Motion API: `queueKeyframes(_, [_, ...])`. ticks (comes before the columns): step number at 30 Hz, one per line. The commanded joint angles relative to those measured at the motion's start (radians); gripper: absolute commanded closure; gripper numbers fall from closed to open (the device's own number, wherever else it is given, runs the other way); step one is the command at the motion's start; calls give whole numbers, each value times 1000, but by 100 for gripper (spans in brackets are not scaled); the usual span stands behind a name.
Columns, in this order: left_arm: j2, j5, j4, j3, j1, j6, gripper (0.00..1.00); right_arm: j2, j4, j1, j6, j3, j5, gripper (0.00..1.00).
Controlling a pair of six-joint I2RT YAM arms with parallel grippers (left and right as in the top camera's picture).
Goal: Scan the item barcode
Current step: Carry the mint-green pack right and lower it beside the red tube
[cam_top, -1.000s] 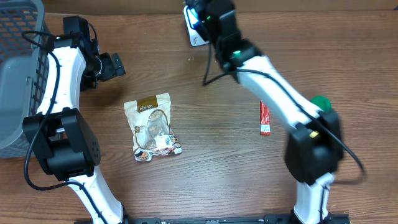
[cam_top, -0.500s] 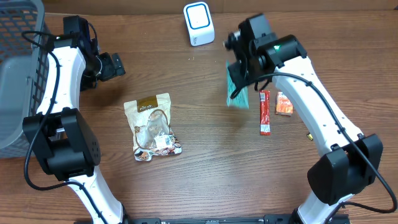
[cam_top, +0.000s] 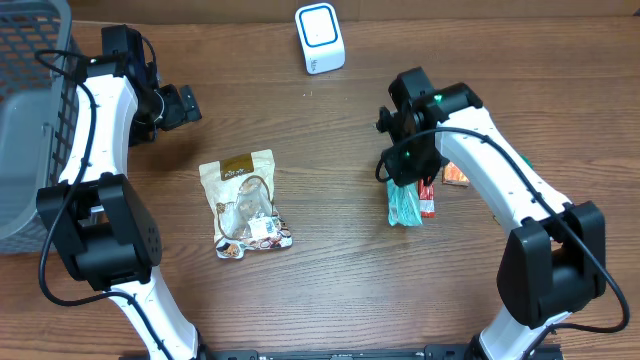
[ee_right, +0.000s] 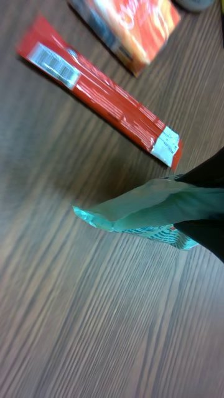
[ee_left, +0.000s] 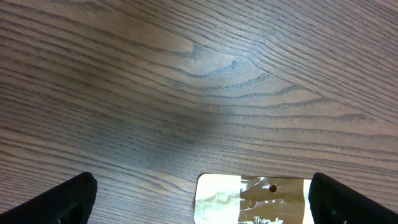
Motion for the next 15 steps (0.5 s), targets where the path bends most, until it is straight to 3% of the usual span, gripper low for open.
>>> queueKeyframes(1, [-42,-3,2,20,-2,11,0,-2,45,-8,-15,-64,7,89])
queueKeyframes(7, [-42,-3,2,20,-2,11,0,-2,158,-27,-14,-183,162,92])
queueKeyframes(15, [-42,-3,2,20,-2,11,0,-2,174,-87,-14,-217,369,94])
